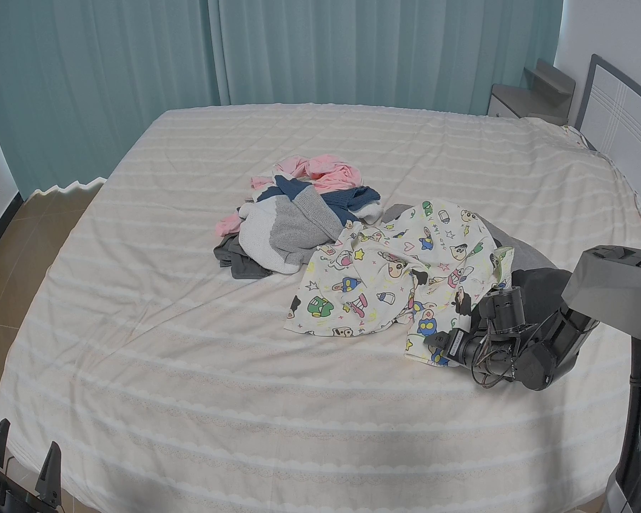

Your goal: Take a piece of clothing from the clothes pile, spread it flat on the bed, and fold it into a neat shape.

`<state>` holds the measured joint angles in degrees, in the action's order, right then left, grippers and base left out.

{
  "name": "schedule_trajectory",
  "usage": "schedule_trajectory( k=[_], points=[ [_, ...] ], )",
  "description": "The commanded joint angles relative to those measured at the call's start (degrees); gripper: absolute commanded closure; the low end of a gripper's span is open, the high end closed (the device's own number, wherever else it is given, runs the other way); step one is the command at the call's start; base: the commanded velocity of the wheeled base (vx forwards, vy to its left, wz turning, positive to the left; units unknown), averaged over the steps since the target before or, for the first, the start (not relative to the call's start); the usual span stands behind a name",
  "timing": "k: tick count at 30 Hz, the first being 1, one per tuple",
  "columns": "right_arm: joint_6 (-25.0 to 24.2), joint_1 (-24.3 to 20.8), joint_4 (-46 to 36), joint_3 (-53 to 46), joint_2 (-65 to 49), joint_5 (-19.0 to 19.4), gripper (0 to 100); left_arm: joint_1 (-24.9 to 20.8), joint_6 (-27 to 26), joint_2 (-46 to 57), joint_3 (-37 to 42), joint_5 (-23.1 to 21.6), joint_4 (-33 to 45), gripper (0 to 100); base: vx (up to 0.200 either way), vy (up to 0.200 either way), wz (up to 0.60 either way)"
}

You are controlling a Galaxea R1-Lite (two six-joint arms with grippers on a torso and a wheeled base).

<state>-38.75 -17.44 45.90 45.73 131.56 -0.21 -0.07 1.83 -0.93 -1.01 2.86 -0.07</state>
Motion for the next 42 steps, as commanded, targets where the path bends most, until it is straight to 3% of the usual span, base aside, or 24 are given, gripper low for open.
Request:
schedule_trajectory(
  k=[1, 9, 17, 40, 41, 42],
  points=[
    [0.6, 0.0, -0.1, 1.9, 1.4, -0.8, 0, 0.0, 0.0, 0.9, 1.0, 0.0, 0.0, 0, 0.000, 0.000, 0.00],
    [1.0, -0.3, 0.0, -4.9, -3.4, -0.9, 0, 0.0, 0.0, 0.9, 1.0, 0.0, 0.0, 0, 0.000, 0.000, 0.00],
    [3.2, 2.6, 0.5, -5.5, -5.3, -0.9, 0, 0.0, 0.0, 0.9, 1.0, 0.0, 0.0, 0, 0.000, 0.000, 0.00],
    [2.5, -1.2, -0.4, 8.9, 6.0, -3.7, 0, 0.0, 0.0, 0.9, 1.0, 0.0, 0.0, 0, 0.000, 0.000, 0.00],
    [2.6, -1.3, -0.4, 9.4, 6.2, -4.9, 100, 0.0, 0.0, 0.9, 1.0, 0.0, 0.0, 0, 0.000, 0.000, 0.00],
    [2.6, -1.5, -0.4, 9.8, 6.5, -6.1, 100, 0.0, 0.0, 0.9, 1.0, 0.0, 0.0, 0, 0.000, 0.000, 0.00]
  ],
)
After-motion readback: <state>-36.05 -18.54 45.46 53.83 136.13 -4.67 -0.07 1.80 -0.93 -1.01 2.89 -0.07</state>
